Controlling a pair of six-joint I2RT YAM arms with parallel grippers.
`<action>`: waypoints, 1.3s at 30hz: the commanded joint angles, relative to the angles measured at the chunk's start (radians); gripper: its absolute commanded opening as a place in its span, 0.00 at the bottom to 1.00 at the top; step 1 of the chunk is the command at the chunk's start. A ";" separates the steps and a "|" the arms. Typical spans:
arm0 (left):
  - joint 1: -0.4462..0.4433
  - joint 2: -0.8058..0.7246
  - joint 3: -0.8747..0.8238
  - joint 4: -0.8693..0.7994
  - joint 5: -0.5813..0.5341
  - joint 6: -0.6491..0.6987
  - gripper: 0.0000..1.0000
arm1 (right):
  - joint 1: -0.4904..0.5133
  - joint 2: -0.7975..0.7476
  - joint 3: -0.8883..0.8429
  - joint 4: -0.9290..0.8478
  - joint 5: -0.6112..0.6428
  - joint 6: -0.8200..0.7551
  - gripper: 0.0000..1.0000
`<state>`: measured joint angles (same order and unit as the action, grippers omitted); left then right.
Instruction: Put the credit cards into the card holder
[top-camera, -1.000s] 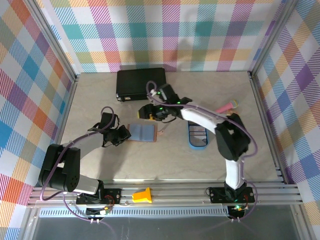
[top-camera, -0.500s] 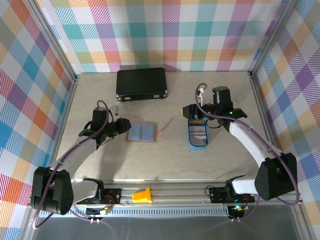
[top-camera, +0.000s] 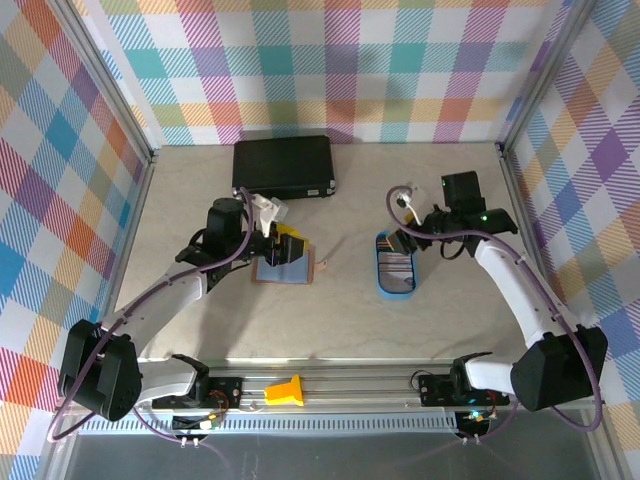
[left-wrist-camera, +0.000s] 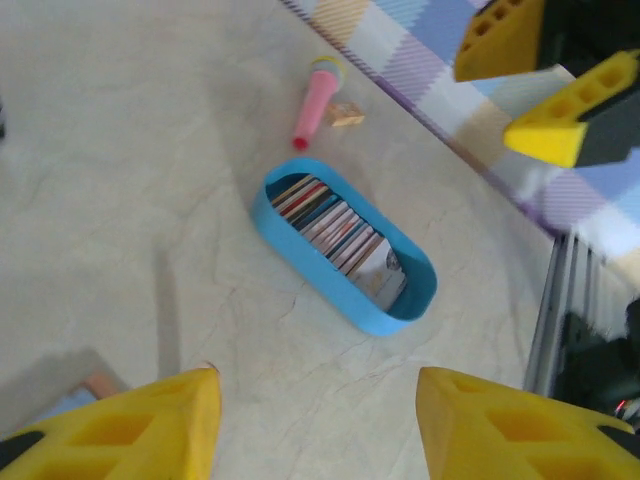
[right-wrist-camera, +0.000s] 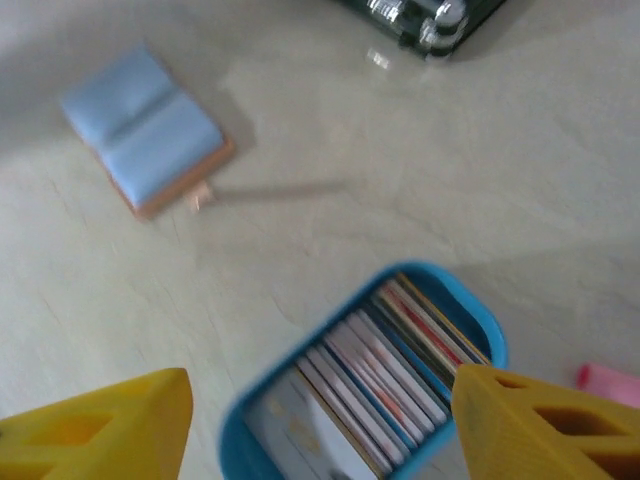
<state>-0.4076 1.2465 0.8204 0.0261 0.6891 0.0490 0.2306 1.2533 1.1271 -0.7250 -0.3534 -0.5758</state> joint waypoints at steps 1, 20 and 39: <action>-0.024 0.036 0.017 0.034 0.106 0.275 0.58 | 0.003 0.009 -0.074 -0.172 0.006 -0.420 0.70; -0.101 0.096 -0.124 0.112 0.177 0.592 0.58 | 0.050 0.280 -0.158 0.097 0.167 -0.746 0.67; -0.115 0.155 -0.105 0.041 0.153 0.646 0.58 | 0.069 0.421 -0.107 0.060 0.123 -0.789 0.70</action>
<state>-0.5083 1.3869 0.7082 0.0868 0.8265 0.6498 0.2928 1.6588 1.0012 -0.6090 -0.1734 -1.3449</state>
